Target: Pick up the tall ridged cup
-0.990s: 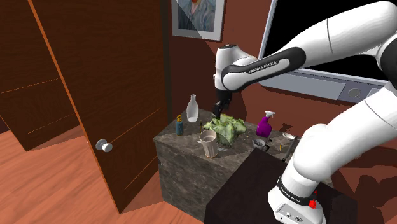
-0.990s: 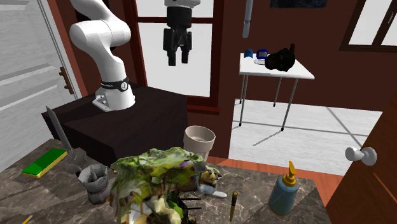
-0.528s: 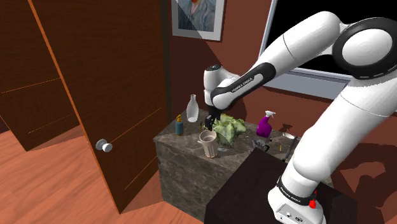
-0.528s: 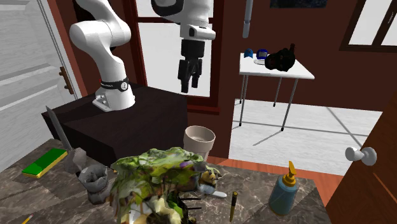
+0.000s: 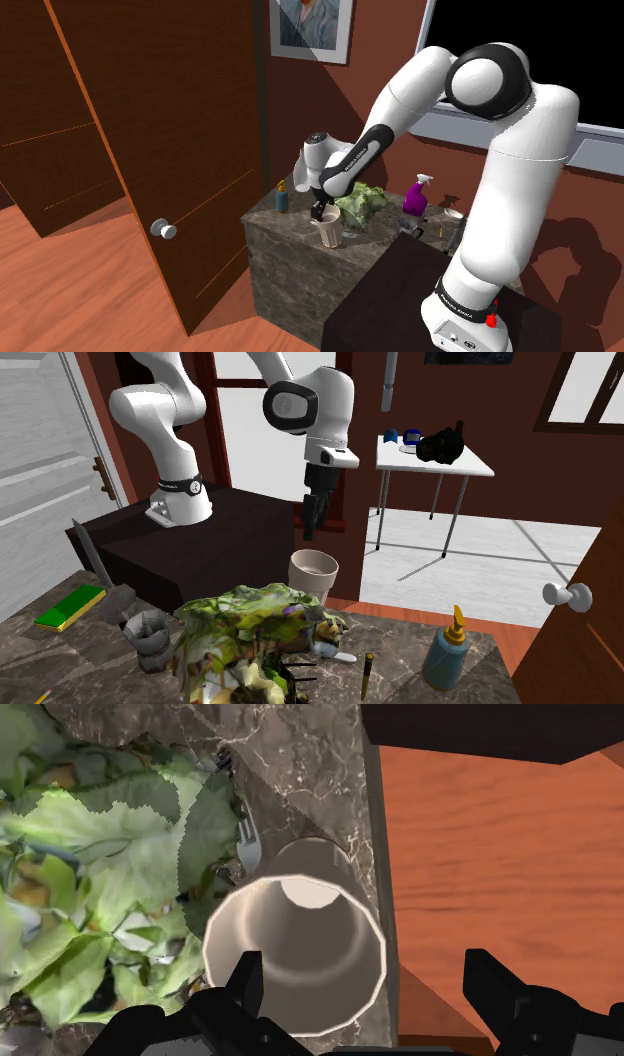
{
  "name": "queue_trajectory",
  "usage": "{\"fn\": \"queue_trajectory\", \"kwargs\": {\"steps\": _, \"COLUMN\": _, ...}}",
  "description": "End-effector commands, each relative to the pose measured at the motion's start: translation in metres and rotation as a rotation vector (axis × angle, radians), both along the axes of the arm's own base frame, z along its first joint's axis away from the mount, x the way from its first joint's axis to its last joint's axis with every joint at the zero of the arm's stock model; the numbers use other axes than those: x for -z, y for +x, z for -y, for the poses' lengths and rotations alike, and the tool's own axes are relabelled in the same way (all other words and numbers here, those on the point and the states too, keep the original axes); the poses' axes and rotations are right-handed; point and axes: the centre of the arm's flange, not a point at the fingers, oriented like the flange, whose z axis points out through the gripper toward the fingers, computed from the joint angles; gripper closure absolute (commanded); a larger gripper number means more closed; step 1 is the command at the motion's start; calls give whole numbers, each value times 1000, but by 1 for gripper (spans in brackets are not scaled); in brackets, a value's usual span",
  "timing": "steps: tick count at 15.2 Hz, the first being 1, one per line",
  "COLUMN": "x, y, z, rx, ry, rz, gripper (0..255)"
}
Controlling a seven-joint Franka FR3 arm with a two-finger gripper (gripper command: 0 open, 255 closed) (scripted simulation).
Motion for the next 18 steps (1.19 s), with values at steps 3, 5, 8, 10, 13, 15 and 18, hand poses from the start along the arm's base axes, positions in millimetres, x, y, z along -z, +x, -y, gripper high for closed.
{"fn": "queue_trajectory", "kwargs": {"steps": 3, "x": 41, "y": 16, "z": -3, "rx": -8, "ry": -18, "rz": -9, "gripper": 0}}
{"fn": "queue_trajectory", "kwargs": {"steps": 5, "x": 51, "y": 16, "z": -3, "rx": -8, "ry": -18, "rz": -9, "gripper": 0}}
{"fn": "queue_trajectory", "kwargs": {"steps": 8, "x": 67, "y": 16, "z": -3, "rx": -8, "ry": -18, "rz": -9, "gripper": 0}}
{"fn": "queue_trajectory", "kwargs": {"steps": 10, "x": 81, "y": 16, "z": -3, "rx": -8, "ry": -18, "rz": -9, "gripper": 0}}
{"fn": "queue_trajectory", "kwargs": {"steps": 13, "x": 81, "y": 16, "z": -3, "rx": -8, "ry": -18, "rz": -9, "gripper": 255}}
{"fn": "queue_trajectory", "kwargs": {"steps": 15, "x": 81, "y": 16, "z": -2, "rx": -8, "ry": -18, "rz": -9, "gripper": 255}}
{"fn": "queue_trajectory", "kwargs": {"steps": 18, "x": 81, "y": 16, "z": -2, "rx": -8, "ry": -18, "rz": -9, "gripper": 255}}
